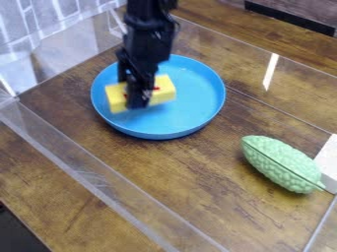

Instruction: Remove the yellow block from inside the blue tray and put it on the table

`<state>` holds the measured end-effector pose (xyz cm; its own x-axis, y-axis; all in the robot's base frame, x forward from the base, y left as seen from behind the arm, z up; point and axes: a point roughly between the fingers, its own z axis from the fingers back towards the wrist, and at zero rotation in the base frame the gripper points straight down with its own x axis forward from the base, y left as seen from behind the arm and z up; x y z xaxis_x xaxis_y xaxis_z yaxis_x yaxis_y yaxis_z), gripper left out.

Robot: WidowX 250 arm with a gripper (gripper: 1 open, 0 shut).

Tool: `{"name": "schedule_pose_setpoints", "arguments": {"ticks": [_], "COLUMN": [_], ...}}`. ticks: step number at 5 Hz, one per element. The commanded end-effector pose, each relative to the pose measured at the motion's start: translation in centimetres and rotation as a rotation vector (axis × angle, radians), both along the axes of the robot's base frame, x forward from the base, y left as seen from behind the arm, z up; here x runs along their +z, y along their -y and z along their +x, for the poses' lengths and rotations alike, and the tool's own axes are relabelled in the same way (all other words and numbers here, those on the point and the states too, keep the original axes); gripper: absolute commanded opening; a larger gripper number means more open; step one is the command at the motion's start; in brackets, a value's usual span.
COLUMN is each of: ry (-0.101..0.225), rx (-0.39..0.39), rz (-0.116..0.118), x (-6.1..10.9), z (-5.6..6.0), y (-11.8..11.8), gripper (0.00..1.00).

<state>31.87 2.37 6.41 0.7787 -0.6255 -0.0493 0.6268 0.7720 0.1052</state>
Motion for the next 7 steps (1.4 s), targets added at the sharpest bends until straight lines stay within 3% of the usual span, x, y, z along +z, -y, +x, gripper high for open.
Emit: {"name": "schedule_pose_setpoints", "arguments": {"ticks": [1, 2, 4, 6, 7], "ry": [0.079, 0.087, 0.096, 0.088, 0.082], "rx": [0.007, -0.008, -0.102, -0.199, -0.298], "rz": [0.001, 0.002, -0.008, -0.038, -0.058], "x": [2.2, 2.6, 3.1, 5.1, 5.1], "z": [-0.3, -0.8, -2.4, -2.7, -2.9], "y": [-0.7, -0.9, 1.8, 1.7, 2.9], "gripper": [0.00, 0.00, 0.00, 0.00, 0.00]}}
